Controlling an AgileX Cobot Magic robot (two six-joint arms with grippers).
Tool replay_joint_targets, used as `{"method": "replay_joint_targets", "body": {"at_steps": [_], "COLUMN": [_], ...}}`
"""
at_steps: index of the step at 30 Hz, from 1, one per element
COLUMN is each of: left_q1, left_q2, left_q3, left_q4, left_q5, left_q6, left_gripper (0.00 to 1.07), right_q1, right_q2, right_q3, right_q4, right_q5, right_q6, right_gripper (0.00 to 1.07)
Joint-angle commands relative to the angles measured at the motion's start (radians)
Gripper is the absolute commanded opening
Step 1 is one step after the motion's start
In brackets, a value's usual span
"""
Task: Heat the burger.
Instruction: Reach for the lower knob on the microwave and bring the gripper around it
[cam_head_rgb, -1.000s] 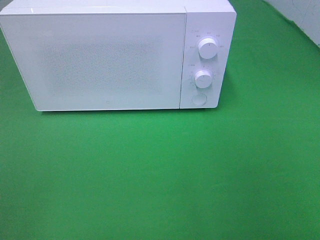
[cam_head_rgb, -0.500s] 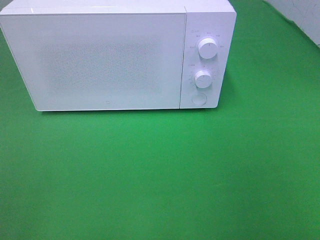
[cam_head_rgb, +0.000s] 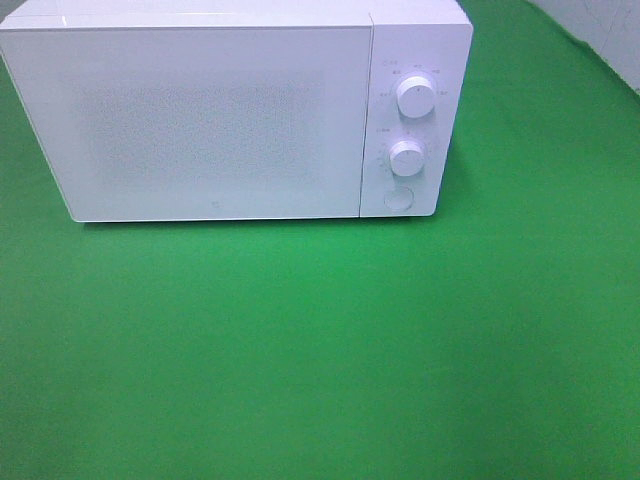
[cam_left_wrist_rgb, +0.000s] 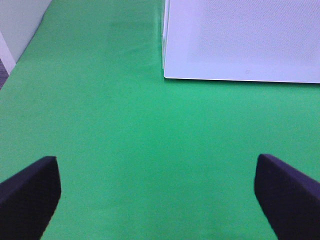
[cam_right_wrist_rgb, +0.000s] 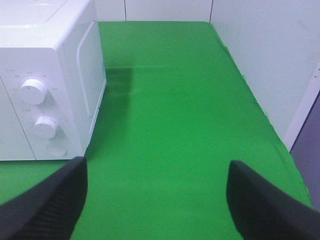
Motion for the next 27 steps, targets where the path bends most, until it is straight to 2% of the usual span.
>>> {"method": "replay_joint_targets", "body": {"at_steps": [1,6,14,17,21,24,27], "left_q1": [0.005,0.005,0.005,0.005,0.005,0.005,0.005], "left_q2": [-0.023,-0.023,-0.023,-0.023,-0.023,-0.023,-0.023], "left_q3": [0.003,0.003,0.003,0.003,0.003,0.003,0.003], "left_q4": [-0.002,-0.002,-0.002,-0.002,-0.002,-0.002,-0.002], "left_q5": [-0.003,-0.003,-0.003,-0.003,-0.003,-0.003,-0.003], "left_q6": [-0.005,-0.005,-0.005,-0.005,-0.005,-0.005,-0.005], "left_gripper": [0.98,0.98,0.98,0.98,0.98,0.98,0.98], "right_q1": [-0.004,-0.004,-0.004,-0.004,-0.004,-0.004,-0.004], "right_q2": [0.063,0.107,0.249,0.265,0.394,0.439,0.518], "right_q3": [0.047,0.089,0.205,0.211,0.255,0.272,0.298], "right_q4": [-0.006,-0.006,0.046,0.045,0.049,0.064,0.130], "right_q5": [-0.136,-0.240,-0.611,-0.645,-0.882,-0.973,-1.088], "right_q6": [0.004,0.004,0.010,0.008,-0.020,-0.055,-0.134], "right_gripper": [0.75,0.75,0.75,0.75,0.75,0.75,0.75]}}
